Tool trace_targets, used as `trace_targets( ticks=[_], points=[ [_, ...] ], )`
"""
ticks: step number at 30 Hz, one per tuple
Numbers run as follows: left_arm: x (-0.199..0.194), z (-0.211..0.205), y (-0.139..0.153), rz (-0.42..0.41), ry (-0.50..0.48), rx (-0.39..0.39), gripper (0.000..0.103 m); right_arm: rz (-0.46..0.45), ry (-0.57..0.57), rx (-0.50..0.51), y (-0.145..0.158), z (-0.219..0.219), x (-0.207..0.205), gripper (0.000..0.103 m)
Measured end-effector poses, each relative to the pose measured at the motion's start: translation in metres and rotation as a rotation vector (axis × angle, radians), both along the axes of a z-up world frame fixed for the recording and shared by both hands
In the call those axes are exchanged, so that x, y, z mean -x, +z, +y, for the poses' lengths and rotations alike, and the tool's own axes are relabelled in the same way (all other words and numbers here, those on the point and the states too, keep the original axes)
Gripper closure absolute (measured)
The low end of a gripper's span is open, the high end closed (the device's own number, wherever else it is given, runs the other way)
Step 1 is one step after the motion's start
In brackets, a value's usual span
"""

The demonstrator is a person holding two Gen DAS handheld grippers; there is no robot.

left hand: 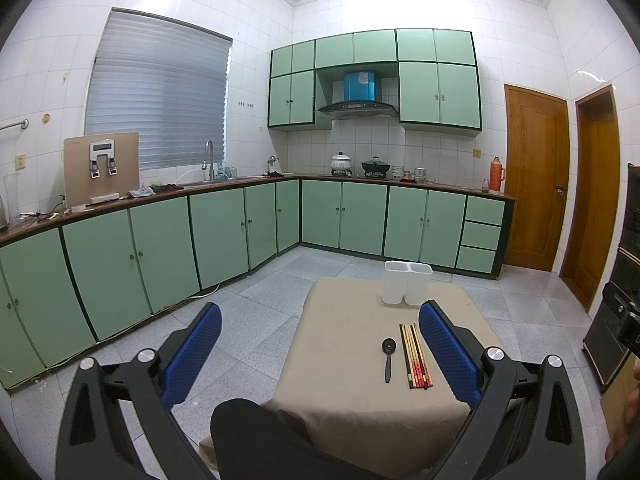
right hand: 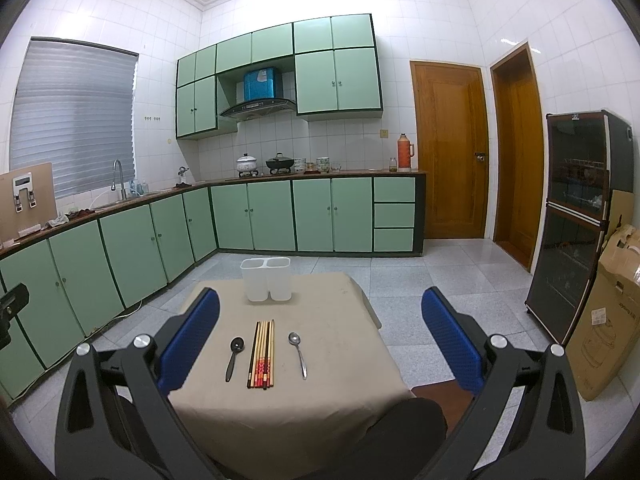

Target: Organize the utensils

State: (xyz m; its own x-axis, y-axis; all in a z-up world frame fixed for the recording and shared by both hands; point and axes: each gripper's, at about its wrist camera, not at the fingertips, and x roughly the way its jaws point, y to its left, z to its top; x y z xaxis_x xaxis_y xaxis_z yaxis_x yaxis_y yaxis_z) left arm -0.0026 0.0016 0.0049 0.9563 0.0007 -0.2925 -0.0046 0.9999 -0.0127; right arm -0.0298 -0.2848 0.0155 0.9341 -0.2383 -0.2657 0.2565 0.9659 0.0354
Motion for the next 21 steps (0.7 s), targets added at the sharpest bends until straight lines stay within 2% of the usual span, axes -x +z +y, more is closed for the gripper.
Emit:
trace_targets(
  ticks=[21],
  points=[
    [-0.0063, 0.0004, -0.0047, 0.021, -0.023, -0.004, 0.006, 0.017, 0.033, -0.014, -0.0062, -0.0053, -0.0057, 0.005]
  ],
)
